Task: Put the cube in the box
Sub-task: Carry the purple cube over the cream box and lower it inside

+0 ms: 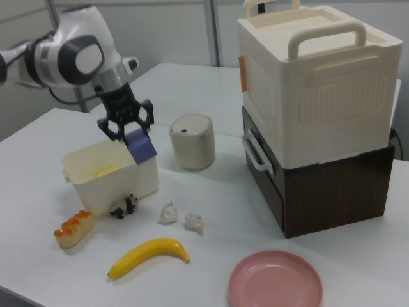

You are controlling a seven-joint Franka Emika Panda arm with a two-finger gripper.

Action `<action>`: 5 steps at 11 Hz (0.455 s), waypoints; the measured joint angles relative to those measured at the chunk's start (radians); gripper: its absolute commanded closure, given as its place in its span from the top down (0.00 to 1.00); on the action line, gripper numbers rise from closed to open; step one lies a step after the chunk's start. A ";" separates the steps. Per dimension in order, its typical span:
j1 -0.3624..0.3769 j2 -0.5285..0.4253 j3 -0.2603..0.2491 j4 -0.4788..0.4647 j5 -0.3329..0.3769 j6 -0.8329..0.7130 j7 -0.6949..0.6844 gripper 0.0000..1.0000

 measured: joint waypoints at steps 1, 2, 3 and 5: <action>0.004 0.000 0.001 0.027 0.017 -0.015 0.004 0.30; 0.016 0.000 0.003 0.040 0.027 -0.018 0.005 0.30; 0.040 0.003 0.005 0.041 0.031 -0.018 0.007 0.31; 0.103 0.011 0.009 0.041 0.031 -0.018 0.018 0.36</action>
